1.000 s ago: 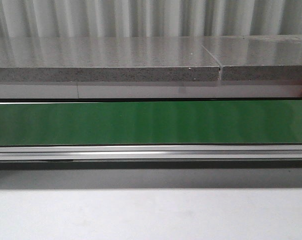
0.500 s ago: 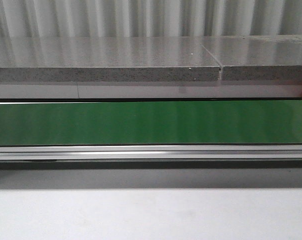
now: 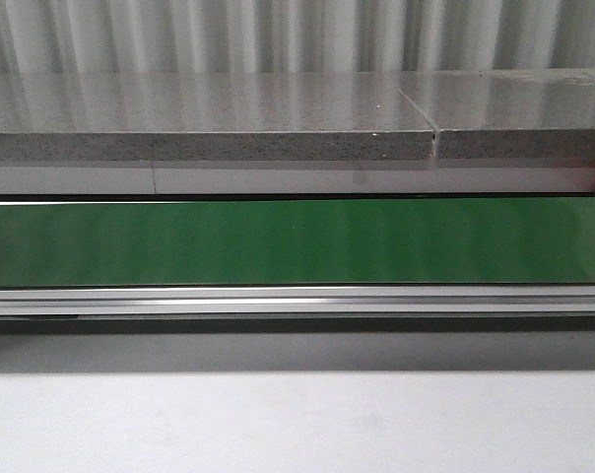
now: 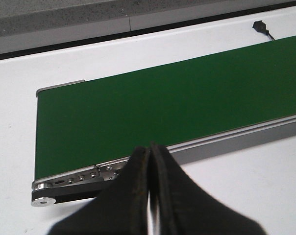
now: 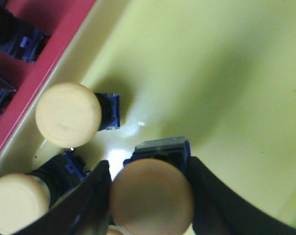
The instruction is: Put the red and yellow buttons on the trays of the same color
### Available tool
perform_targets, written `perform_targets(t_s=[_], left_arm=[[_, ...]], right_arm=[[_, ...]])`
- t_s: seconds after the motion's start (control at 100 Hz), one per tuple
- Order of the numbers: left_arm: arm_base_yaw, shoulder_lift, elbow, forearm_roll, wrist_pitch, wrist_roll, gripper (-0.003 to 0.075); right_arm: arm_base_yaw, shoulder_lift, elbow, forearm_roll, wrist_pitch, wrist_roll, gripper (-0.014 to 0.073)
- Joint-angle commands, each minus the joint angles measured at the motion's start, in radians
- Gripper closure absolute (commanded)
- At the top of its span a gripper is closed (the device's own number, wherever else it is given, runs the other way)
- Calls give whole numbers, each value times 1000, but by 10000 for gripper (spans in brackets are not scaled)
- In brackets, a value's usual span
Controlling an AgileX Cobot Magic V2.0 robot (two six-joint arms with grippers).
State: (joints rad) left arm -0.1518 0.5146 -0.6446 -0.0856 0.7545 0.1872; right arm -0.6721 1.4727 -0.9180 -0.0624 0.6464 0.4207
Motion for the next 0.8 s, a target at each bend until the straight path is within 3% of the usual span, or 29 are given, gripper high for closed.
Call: perform_targets(t_s=[0.0, 0.29, 0.55, 0.79], left_arm=[[-3, 4, -27, -9, -70, -8, 741], [-3, 4, -27, -9, -70, -8, 741], [-3, 4, -27, -9, -70, -8, 741], [-3, 4, -27, -9, -70, -8, 741]], right_arm=[[-3, -4, -23, 5, -48, 1, 571], [-3, 40, -22, 14, -50, 1, 546], [-3, 41, -22, 14, -48, 1, 161], [-3, 41, -22, 14, -46, 1, 140]])
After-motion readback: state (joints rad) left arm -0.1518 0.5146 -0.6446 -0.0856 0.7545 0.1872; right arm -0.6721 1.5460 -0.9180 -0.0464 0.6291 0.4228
